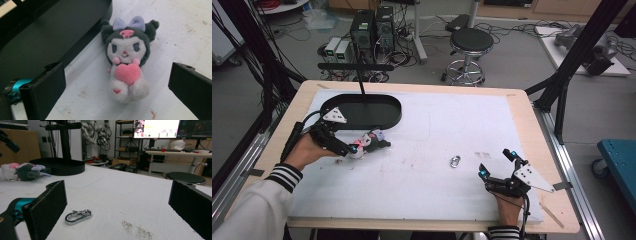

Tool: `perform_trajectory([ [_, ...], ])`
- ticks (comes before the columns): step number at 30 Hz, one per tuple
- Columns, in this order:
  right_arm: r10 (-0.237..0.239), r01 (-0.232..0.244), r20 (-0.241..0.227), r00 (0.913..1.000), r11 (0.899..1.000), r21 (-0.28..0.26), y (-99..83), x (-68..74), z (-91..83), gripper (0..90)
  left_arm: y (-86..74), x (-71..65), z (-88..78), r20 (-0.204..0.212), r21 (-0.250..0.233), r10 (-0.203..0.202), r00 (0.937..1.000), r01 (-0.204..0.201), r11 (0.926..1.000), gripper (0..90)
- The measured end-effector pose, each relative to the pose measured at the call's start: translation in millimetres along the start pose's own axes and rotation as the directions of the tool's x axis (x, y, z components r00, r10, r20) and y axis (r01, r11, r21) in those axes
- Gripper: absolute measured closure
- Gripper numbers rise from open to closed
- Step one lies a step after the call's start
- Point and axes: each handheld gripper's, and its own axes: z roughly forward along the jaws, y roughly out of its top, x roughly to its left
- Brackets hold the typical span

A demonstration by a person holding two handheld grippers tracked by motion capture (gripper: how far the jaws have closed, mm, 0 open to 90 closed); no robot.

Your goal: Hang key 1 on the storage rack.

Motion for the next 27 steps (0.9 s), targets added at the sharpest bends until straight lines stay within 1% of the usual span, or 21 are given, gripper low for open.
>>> perform_trajectory([
  [1, 0.0, 0.0, 0.0, 1.0, 1.0, 0.0, 0.0, 0.0, 0.0, 1.0, 0.1, -0.6, 4.1, -0.002, 0.014, -0.004, 1.0, 0.004, 0.9999, 1.7],
  [2, 0.0, 0.0, 0.0, 1.0, 1.0, 0.0, 0.0, 0.0, 0.0, 1.0, 0.1, -0.6, 4.1, -0.002, 0.014, -0.004, 1.0, 0.004, 0.9999, 1.8],
  [3, 0.0, 0.0, 0.0, 1.0, 1.0, 0.0, 0.0, 0.0, 0.0, 1.0, 0.1, -1.3, 8.1, -0.002, 0.036, -0.003, 1.0, 0.003, 0.9993, 1.7],
  [4, 0.001, -0.001, 0.0, 1.0, 1.0, 0.0, 0.0, 0.1, 0.0, 1.0, 0.1, -1.3, 8.1, -0.002, 0.036, -0.003, 1.0, 0.003, 0.9993, 1.8],
  [5, 0.0, 0.0, 0.0, 1.0, 1.0, 0.0, 0.0, 0.0, 0.0, 1.0, 0.5, -2.8, 12.6, -0.002, 0.057, 0.002, 1.0, -0.002, 0.9984, 1.8],
  [6, 0.001, -0.001, 0.0, 1.0, 1.0, 0.0, 0.0, 0.0, 0.0, 1.0, 0.5, -2.8, 12.6, -0.002, 0.057, 0.002, 1.0, -0.002, 0.9984, 1.8],
  [7, 0.001, -0.001, 0.0, 1.0, 1.0, 0.0, 0.0, 0.0, 0.0, 1.0, 0.8, -3.4, 15.1, 0.001, 0.065, 0.01, 0.9999, -0.01, 0.9978, 1.8],
  [9, 0.002, -0.002, -0.001, 1.0, 1.0, 0.0, 0.0, 0.1, 0.0, 1.0, 1.1, -7.2, 21.2, 0.005, 0.094, 0.011, 0.9999, -0.011, 0.9955, 1.8],
  [10, 0.001, -0.001, 0.0, 1.0, 1.0, -0.001, 0.0, 0.0, 0.0, 1.0, 1.1, -7.6, 22.5, 0.009, 0.094, 0.016, 0.9998, -0.017, 0.9954, 2.7],
  [12, 0.002, -0.002, -0.001, 1.0, 1.0, 0.0, 0.0, 0.0, 0.0, 1.0, 0.5, -8.3, 24.5, 0.021, 0.091, -0.003, 0.9998, 0.001, 0.9958, 6.3],
  [13, 0.002, -0.002, -0.001, 1.0, 1.0, 0.0, 0.0, 0.0, 0.0, 1.0, 0.0, -8.1, 25.7, 0.028, 0.095, -0.002, 0.9996, -0.001, 0.9955, 9.6],
  [14, 0.001, -0.001, -0.001, 1.0, 1.0, -0.001, 0.0, 0.0, 0.0, 1.0, 0.0, -8.1, 25.7, 0.028, 0.095, -0.002, 0.9996, -0.001, 0.9955, 10.4],
  [15, 0.004, -0.004, 0.0, 1.0, 1.0, 0.001, 0.0, 0.2, -0.2, 1.0, -0.6, -8.3, 28.4, 0.026, 0.118, 0.004, 0.9997, -0.007, 0.9929, 10.4],
  [19, 0.003, -0.003, -0.001, 1.0, 1.0, -0.001, 0.0, 0.0, -0.1, 1.0, -0.8, -7.8, 31.5, 0.02, 0.135, -0.008, 0.9998, 0.005, 0.9909, 10.4],
  [22, 0.002, -0.002, -0.001, 1.0, 1.0, -0.001, 0.0, 0.0, -0.1, 1.0, -1.8, -7.4, 33.8, 0.014, 0.159, -0.01, 0.9999, 0.008, 0.9873, 11.0],
  [23, 0.004, -0.004, 0.0, 1.0, 1.0, 0.001, 0.0, 0.2, -0.2, 1.0, -2.3, -6.8, 34.8, 0.014, 0.165, -0.008, 0.9999, 0.006, 0.9863, 11.6],
  [27, 0.002, -0.002, 0.0, 1.0, 1.0, -0.002, 0.0, -0.1, -0.2, 1.0, -2.7, -6.1, 37.3, 0.024, 0.181, -0.02, 0.9995, 0.016, 0.9834, 15.4],
])
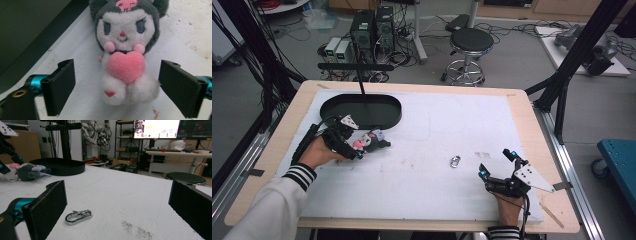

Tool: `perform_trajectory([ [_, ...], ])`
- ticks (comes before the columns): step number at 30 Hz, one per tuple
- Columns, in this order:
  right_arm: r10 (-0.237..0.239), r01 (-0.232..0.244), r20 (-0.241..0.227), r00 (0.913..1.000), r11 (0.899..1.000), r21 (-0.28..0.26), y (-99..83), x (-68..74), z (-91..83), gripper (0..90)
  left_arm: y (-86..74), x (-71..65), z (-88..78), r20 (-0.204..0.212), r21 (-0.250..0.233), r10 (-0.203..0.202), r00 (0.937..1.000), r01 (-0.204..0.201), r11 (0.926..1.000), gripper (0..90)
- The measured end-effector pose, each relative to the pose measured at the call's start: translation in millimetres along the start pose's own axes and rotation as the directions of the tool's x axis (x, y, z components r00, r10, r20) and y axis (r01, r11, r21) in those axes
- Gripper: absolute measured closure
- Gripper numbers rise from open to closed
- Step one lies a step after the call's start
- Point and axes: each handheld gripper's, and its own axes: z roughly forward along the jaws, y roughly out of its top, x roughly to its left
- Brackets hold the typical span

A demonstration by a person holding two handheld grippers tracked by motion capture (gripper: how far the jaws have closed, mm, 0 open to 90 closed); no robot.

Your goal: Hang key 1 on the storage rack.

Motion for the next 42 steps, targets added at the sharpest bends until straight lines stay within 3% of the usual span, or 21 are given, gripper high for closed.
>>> perform_trajectory([
  [12, 0.0, 0.0, 0.001, 1.0, 1.0, -0.003, 0.0, -0.5, -0.2, 1.0, 0.8, 1.1, 6.7, 0.035, 0.033, -0.026, 0.999, 0.025, 0.9991, 23.0],
  [17, -0.005, 0.005, -0.001, 1.0, 1.0, -0.003, -0.1, -0.4, -0.1, 1.0, 1.4, 0.5, 9.7, 0.027, 0.057, -0.024, 0.9993, 0.022, 0.9981, 25.3],
  [24, 0.0, 0.0, 0.0, 1.0, 1.0, -0.004, -0.1, -0.3, -0.2, 1.0, 1.7, 1.2, 11.8, 0.046, 0.074, -0.037, 0.9982, 0.034, 0.9967, 38.3],
  [30, -0.004, 0.004, 0.0, 1.0, 1.0, -0.005, -0.1, -0.5, 0.0, 1.0, 2.8, -1.5, 12.9, 0.055, 0.074, -0.038, 0.9978, 0.034, 0.9966, 48.4],
  [34, -0.012, 0.012, -0.001, 0.9999, 1.0, -0.008, -0.1, -0.8, 0.1, 1.0, 3.0, -2.5, 12.0, 0.044, 0.072, -0.045, 0.998, 0.042, 0.9965, 50.3],
  [42, -0.012, 0.012, -0.001, 0.9999, 1.0, -0.007, 0.0, -0.9, 0.0, 1.0, 3.6, -5.6, 8.1, 0.038, 0.055, -0.019, 0.9991, 0.017, 0.9983, 52.7],
])
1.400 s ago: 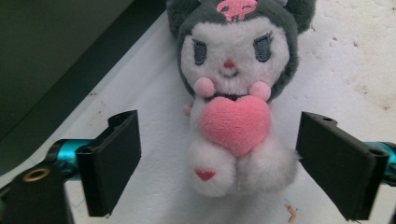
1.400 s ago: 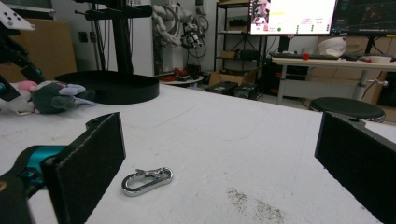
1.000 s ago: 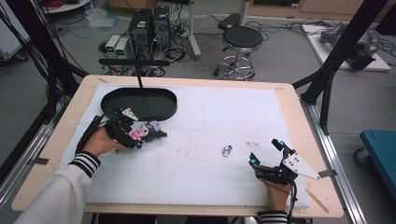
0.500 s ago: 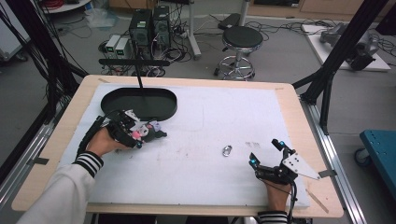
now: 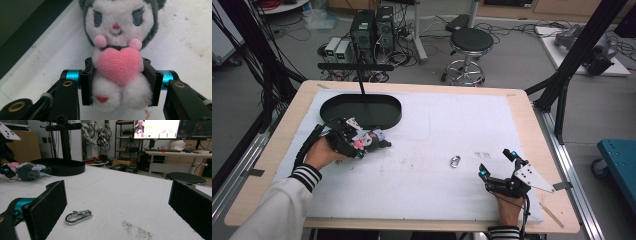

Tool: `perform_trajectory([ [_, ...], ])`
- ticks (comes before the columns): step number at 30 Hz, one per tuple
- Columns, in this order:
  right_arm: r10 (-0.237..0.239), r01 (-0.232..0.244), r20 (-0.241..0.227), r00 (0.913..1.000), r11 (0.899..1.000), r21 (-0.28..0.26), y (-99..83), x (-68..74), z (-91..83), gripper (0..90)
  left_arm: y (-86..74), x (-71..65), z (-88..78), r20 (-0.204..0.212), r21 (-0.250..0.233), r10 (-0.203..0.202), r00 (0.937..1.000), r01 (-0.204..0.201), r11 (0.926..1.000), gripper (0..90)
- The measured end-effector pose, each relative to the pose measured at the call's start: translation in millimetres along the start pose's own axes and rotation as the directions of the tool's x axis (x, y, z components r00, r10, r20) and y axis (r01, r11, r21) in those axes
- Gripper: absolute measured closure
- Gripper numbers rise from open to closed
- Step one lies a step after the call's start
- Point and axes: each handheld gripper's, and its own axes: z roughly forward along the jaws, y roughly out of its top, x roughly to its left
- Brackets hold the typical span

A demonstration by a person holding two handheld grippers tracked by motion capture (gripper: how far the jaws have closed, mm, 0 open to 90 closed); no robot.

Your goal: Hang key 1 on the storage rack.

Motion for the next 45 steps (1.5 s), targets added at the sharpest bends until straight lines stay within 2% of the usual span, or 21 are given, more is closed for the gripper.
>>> perform_trajectory([
  [3, 0.001, -0.001, 0.0, 1.0, 1.0, 0.001, 0.0, 0.1, 0.0, 1.0, -0.1, 0.1, -4.8, -0.004, -0.023, -0.003, 1.0, 0.003, 0.9997, 52.9],
  [5, 0.007, -0.007, 0.0, 1.0, 1.0, 0.002, -0.1, 0.4, -0.1, 1.0, -0.5, 0.5, -11.6, 0.008, -0.076, 0.003, 1.0, -0.002, 0.9971, 52.9],
  [6, 0.007, -0.007, 0.0, 1.0, 1.0, 0.002, 0.0, 0.3, -0.1, 1.0, -0.5, 0.5, -11.6, 0.008, -0.076, 0.003, 1.0, -0.002, 0.9971, 52.9],
  [7, 0.012, -0.012, 0.001, 0.9999, 1.0, 0.003, -0.1, 0.6, -0.2, 1.0, -0.7, -0.2, -17.4, 0.03, -0.113, -0.007, 0.9995, 0.01, 0.9936, 52.9],
  [9, 0.012, -0.012, 0.0, 0.9999, 1.0, 0.004, 0.0, 0.6, -0.2, 1.0, -0.7, -1.0, -20.4, 0.033, -0.131, -0.002, 0.9994, 0.007, 0.9914, 52.8],
  [10, 0.009, -0.009, -0.001, 1.0, 1.0, 0.004, 0.0, 0.5, -0.2, 1.0, -1.2, -2.1, -26.3, 0.031, -0.159, -0.004, 0.9995, 0.009, 0.9873, 52.8],
  [17, 0.006, -0.006, 0.0, 1.0, 1.0, 0.004, 0.0, 0.6, -0.2, 1.0, -5.7, 0.6, -40.0, 0.031, -0.198, -0.02, 0.9993, 0.026, 0.9799, 52.8],
  [19, 0.009, -0.009, -0.001, 1.0, 1.0, 0.006, 0.0, 0.9, -0.2, 1.0, -8.7, 3.5, -48.2, 0.031, -0.234, -0.036, 0.9989, 0.042, 0.9714, 52.8],
  [22, 0.004, -0.004, 0.001, 1.0, 1.0, 0.006, 0.0, 1.2, -0.1, 1.0, -11.0, 5.9, -53.4, 0.019, -0.253, -0.046, 0.9988, 0.049, 0.9662, 52.7],
  [26, 0.003, -0.003, 0.001, 1.0, 1.0, 0.006, 0.0, 1.2, -0.2, 1.0, -17.9, 12.8, -65.7, -0.015, -0.302, -0.086, 0.9962, 0.077, 0.9502, 52.7],
  [27, 0.004, -0.004, 0.001, 1.0, 1.0, 0.006, 0.0, 1.2, -0.1, 1.0, -17.9, 12.8, -65.7, -0.015, -0.302, -0.086, 0.9962, 0.077, 0.9502, 52.7],
  [28, 0.003, -0.003, 0.001, 1.0, 1.0, 0.006, 0.0, 1.2, -0.1, 1.0, -20.7, 16.3, -71.2, -0.03, -0.319, -0.108, 0.9938, 0.093, 0.9432, 52.7],
  [29, 0.003, -0.003, 0.001, 1.0, 1.0, 0.006, 0.0, 1.2, -0.1, 1.0, -20.7, 16.3, -71.2, -0.03, -0.319, -0.108, 0.9938, 0.093, 0.9432, 52.7],
  [30, 0.003, -0.003, 0.001, 1.0, 1.0, 0.006, 0.0, 1.3, -0.1, 1.0, -22.5, 20.3, -77.2, -0.043, -0.329, -0.125, 0.9912, 0.104, 0.9386, 52.7],
  [33, 0.001, -0.001, 0.0, 1.0, 1.0, 0.004, 0.0, 1.2, 0.0, 1.0, -23.3, 24.5, -84.7, -0.06, -0.344, -0.138, 0.9886, 0.109, 0.9326, 52.7],
  [35, 0.002, -0.002, 0.002, 1.0, 1.0, 0.006, -0.1, 1.3, -0.1, 1.0, -23.0, 30.1, -96.4, -0.08, -0.371, -0.162, 0.9836, 0.121, 0.9209, 52.7],
  [38, 0.003, -0.003, 0.001, 1.0, 1.0, 0.004, -0.1, 1.3, -0.1, 1.0, -23.1, 35.2, -106.6, -0.094, -0.39, -0.183, 0.9785, 0.133, 0.911, 52.6],
  [39, 0.003, -0.003, 0.001, 1.0, 1.0, 0.004, -0.1, 1.2, -0.1, 1.0, -23.1, 35.2, -106.6, -0.094, -0.39, -0.183, 0.9785, 0.133, 0.911, 52.7],
  [41, 0.004, -0.004, 0.001, 1.0, 1.0, 0.004, -0.1, 1.2, -0.2, 1.0, -23.3, 40.7, -115.4, -0.106, -0.41, -0.205, 0.973, 0.145, 0.9004, 52.7],
  [43, 0.003, -0.003, 0.001, 1.0, 1.0, 0.001, -0.1, 1.0, -0.1, 1.0, -23.1, 45.0, -121.4, -0.106, -0.418, -0.22, 0.9698, 0.157, 0.895, 52.6],
  [45, 0.002, -0.002, 0.001, 1.0, 1.0, 0.002, -0.2, 1.4, -0.5, 1.0, -22.5, 47.3, -124.8, -0.113, -0.412, -0.224, 0.968, 0.159, 0.8971, 52.7],
])
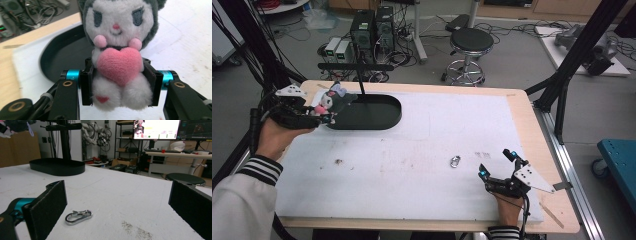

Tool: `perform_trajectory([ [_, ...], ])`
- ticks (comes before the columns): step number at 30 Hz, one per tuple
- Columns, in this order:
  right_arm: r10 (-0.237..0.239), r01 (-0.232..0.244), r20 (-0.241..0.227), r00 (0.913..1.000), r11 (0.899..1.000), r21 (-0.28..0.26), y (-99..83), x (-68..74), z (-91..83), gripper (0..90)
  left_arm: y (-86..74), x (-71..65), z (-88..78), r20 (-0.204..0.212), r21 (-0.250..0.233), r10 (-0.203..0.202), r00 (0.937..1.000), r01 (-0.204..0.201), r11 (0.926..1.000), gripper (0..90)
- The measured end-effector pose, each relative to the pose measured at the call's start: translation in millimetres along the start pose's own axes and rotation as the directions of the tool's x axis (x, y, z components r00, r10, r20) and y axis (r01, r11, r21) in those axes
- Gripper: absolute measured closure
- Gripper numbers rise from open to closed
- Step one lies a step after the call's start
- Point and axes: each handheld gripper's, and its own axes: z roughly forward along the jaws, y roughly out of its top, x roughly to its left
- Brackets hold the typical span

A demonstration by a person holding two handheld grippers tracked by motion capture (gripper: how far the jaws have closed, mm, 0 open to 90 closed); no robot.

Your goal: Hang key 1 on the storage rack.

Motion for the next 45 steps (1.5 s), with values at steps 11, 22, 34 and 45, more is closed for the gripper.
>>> perform_trajectory([
  [11, 0.007, -0.007, 0.002, 1.0, 1.0, -0.006, -0.1, -0.6, -0.5, 1.0, 25.9, 27.8, -19.9, -0.083, 0.0, -0.041, 0.9957, 0.041, 0.9992, 52.6],
  [22, 0.008, -0.008, -0.001, 1.0, 1.0, -0.007, -0.1, -0.9, -0.3, 1.0, 34.1, 47.3, -20.7, -0.122, -0.001, -0.09, 0.9884, 0.091, 0.9959, 52.6],
  [34, 0.007, -0.007, -0.001, 1.0, 1.0, -0.008, -0.2, -0.9, -0.3, 1.0, 40.4, 64.9, -12.6, -0.145, 0.014, -0.123, 0.9818, 0.126, 0.9919, 52.6],
  [45, 0.003, -0.003, 0.0, 1.0, 1.0, -0.009, -0.1, -1.1, -0.1, 1.0, 38.6, 74.7, -4.6, -0.163, 0.023, -0.137, 0.977, 0.143, 0.9895, 52.6],
])
